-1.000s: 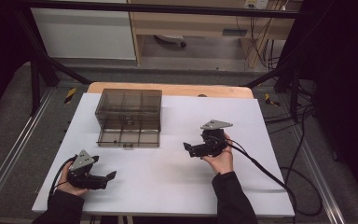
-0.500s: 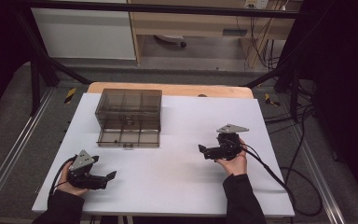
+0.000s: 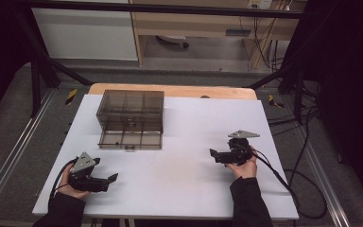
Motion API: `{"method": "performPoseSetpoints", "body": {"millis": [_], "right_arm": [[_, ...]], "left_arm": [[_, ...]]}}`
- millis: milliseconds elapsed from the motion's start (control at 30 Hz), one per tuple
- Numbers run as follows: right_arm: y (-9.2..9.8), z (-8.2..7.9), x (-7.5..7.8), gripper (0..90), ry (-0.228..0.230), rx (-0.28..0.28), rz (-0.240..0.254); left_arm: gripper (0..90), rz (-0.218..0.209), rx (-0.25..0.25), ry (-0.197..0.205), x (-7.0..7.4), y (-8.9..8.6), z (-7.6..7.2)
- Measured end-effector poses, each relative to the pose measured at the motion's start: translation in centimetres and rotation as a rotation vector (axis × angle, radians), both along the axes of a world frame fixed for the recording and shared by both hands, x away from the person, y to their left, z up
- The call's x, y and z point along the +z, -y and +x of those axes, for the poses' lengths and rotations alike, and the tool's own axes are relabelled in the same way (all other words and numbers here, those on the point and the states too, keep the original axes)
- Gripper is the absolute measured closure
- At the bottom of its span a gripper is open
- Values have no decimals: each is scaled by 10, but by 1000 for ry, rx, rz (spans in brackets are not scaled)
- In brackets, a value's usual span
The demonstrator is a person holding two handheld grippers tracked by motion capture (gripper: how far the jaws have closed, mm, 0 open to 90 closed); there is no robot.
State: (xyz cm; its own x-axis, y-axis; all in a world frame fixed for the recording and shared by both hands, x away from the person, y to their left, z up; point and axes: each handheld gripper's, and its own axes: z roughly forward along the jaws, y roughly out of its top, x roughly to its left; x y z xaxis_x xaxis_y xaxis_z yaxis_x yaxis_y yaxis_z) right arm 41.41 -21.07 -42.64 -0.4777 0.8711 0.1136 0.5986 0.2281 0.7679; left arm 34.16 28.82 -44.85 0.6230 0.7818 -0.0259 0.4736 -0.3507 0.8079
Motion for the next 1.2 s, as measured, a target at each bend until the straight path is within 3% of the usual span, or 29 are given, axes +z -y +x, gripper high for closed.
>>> {"method": "performPoseSetpoints", "body": {"millis": [200,333,1200], "right_arm": [[6,0,-8,154,-15,-12,-10],[11,0,-12,231,-24,-17,8],[8,2,-20,596,-66,-26,-61]], "left_arm": [[48,0,1,0,0,0,0],[48,1,-1,0,0,0,0],[49,2,-2,2,0,1,0]]}}
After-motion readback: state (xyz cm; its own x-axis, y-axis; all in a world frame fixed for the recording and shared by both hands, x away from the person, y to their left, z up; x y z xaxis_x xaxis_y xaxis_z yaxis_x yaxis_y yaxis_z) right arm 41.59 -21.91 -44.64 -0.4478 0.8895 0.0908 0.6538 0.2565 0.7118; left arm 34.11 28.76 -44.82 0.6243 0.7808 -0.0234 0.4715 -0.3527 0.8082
